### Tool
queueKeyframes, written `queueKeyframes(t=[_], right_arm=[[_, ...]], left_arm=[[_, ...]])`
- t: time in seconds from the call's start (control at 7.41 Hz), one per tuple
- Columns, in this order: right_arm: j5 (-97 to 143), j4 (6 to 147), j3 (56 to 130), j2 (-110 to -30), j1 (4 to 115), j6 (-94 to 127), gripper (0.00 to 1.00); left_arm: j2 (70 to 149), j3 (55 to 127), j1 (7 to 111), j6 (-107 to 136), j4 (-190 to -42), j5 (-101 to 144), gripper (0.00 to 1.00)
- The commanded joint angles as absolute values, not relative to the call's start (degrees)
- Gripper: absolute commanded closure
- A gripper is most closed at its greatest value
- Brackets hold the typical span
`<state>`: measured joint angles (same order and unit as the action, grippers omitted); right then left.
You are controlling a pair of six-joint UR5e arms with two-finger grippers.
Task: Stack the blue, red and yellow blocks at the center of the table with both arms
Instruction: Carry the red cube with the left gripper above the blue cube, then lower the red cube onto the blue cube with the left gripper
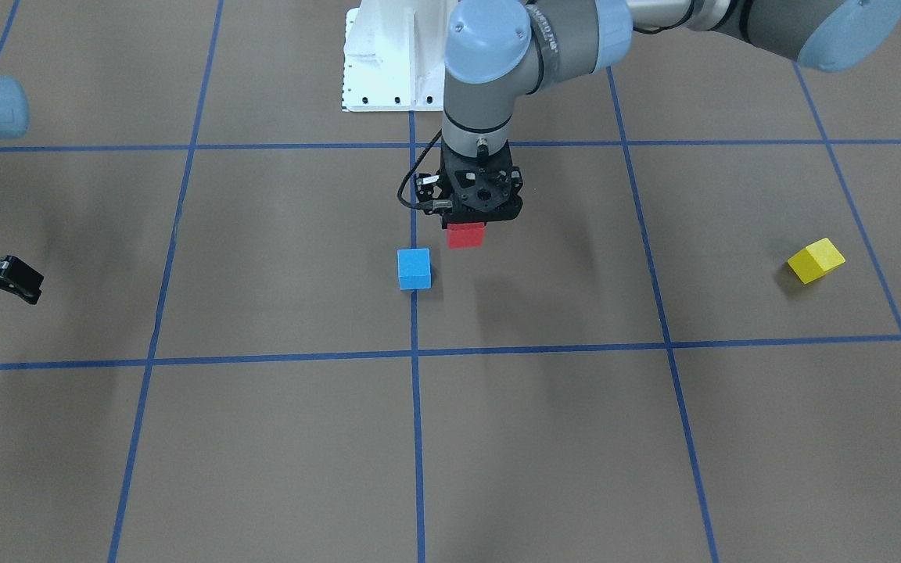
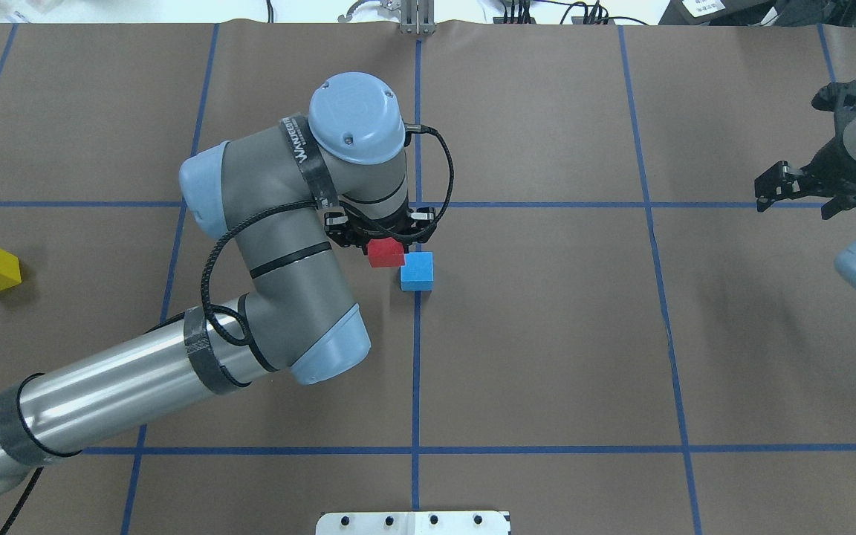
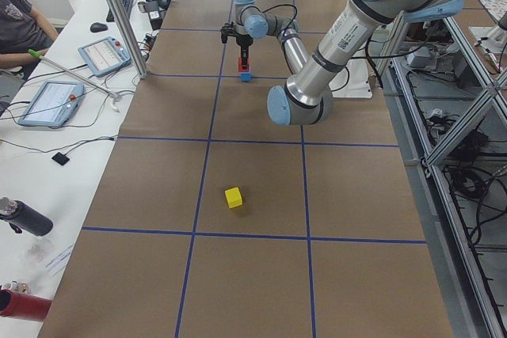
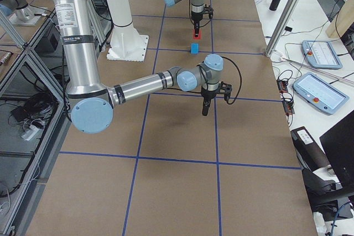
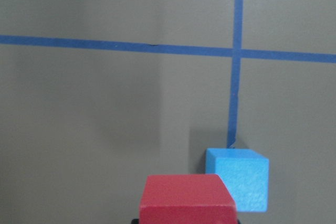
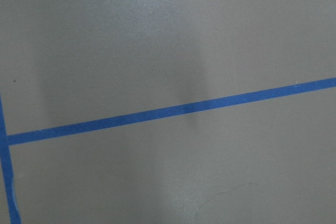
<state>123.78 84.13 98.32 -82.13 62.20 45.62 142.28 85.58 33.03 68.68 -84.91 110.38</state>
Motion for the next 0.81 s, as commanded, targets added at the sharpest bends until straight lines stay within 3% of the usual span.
queueKeyframes(t=[0.0, 0.67], right_arm=[[123.84, 84.46, 98.17, -82.35, 62.31, 45.88, 0.00], [125.24, 84.29, 98.17, -82.27, 62.49, 45.88, 0.00]], left_arm=[[144.49, 81.30, 32.44, 68.47, -86.40, 110.30, 1.00], [146.52, 78.49, 31.46, 68.38, -86.31, 110.30, 1.00]])
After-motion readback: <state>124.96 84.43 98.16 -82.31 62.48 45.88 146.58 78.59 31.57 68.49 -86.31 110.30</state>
